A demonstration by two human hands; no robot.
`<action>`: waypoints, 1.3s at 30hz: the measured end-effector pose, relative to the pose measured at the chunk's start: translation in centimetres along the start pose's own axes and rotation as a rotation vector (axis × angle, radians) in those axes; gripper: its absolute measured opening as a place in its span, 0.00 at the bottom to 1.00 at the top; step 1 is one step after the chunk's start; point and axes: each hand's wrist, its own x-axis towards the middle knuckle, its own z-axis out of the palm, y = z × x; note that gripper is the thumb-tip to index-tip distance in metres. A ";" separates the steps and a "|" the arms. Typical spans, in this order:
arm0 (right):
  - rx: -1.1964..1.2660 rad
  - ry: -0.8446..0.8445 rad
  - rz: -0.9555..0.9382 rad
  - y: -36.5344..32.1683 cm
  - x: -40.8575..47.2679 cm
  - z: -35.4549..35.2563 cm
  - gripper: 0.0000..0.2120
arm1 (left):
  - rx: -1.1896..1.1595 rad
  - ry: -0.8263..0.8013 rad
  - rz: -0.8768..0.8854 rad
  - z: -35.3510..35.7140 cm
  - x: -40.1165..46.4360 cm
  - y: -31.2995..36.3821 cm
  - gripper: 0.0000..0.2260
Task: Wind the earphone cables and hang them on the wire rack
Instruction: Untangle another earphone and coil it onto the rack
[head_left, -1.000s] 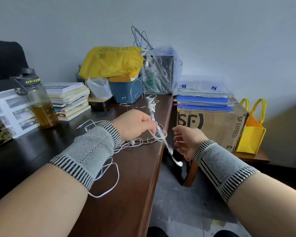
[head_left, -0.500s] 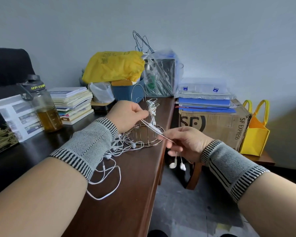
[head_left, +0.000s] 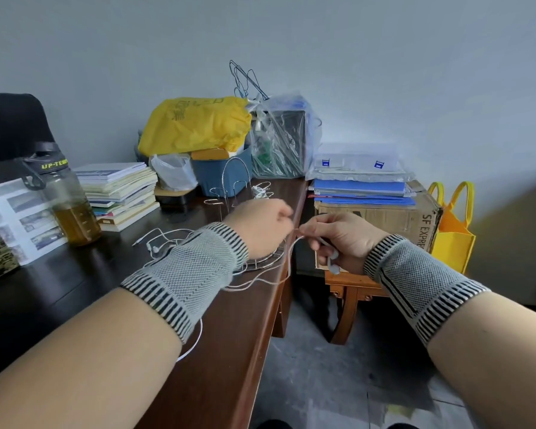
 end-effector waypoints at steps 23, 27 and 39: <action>0.295 0.140 -0.003 0.1 -2.1 -3.9 0.09 | -0.691 -0.156 -0.128 2.4 1.4 -0.2 0.09; 0.392 0.202 -0.060 -0.1 -2.0 -3.7 0.10 | -0.693 -0.228 -0.102 2.3 1.1 0.5 0.08; 0.329 0.199 -0.033 0.2 -1.8 -2.3 0.03 | -0.760 -0.096 -0.142 2.9 2.8 2.5 0.09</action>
